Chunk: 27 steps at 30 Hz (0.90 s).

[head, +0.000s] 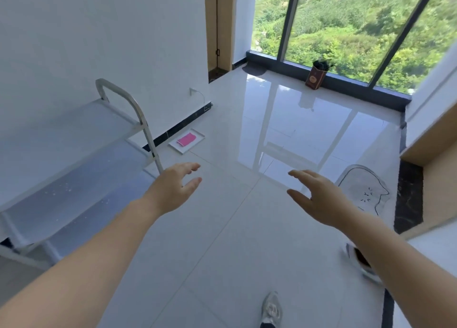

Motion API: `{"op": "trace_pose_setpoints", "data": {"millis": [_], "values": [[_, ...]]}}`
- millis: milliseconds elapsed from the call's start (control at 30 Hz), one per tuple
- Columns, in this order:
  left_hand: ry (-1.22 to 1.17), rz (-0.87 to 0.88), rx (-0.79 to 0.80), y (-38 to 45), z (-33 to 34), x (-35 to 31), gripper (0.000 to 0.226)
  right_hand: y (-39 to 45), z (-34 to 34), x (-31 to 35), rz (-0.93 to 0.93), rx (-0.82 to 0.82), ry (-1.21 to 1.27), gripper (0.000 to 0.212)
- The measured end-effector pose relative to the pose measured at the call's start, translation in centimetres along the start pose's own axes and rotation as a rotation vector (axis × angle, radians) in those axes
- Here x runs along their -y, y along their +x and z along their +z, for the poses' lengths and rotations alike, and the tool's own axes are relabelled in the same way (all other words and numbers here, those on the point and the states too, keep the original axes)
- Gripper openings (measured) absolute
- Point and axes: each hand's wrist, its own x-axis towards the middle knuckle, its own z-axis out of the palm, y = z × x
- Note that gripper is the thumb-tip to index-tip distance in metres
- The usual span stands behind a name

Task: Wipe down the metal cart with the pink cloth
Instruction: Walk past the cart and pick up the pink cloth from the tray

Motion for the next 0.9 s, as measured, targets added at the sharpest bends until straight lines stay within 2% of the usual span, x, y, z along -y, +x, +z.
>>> {"op": "trace_pose_setpoints", "data": {"millis": [200, 400, 733, 900], "values": [[-0.009, -0.140, -0.041, 10.7, 3.3, -2.7, 0.040, 13.0, -3.2, -8.7, -0.098, 0.119, 0.002, 0.051], [-0.026, -0.247, -0.110, 19.6, 4.3, -2.5, 0.040, 26.6, -4.7, -11.7, -0.241, 0.132, -0.021, 0.049], [-0.095, -0.402, -0.240, 38.4, 4.5, 6.5, 0.043, 51.9, -1.2, -11.5, -0.428, 0.212, -0.073, 0.050], [-0.063, -0.454, -0.218, 49.1, 2.9, 10.0, 0.042, 63.5, -1.5, -12.0, -0.460, 0.258, -0.096, 0.050]]}}
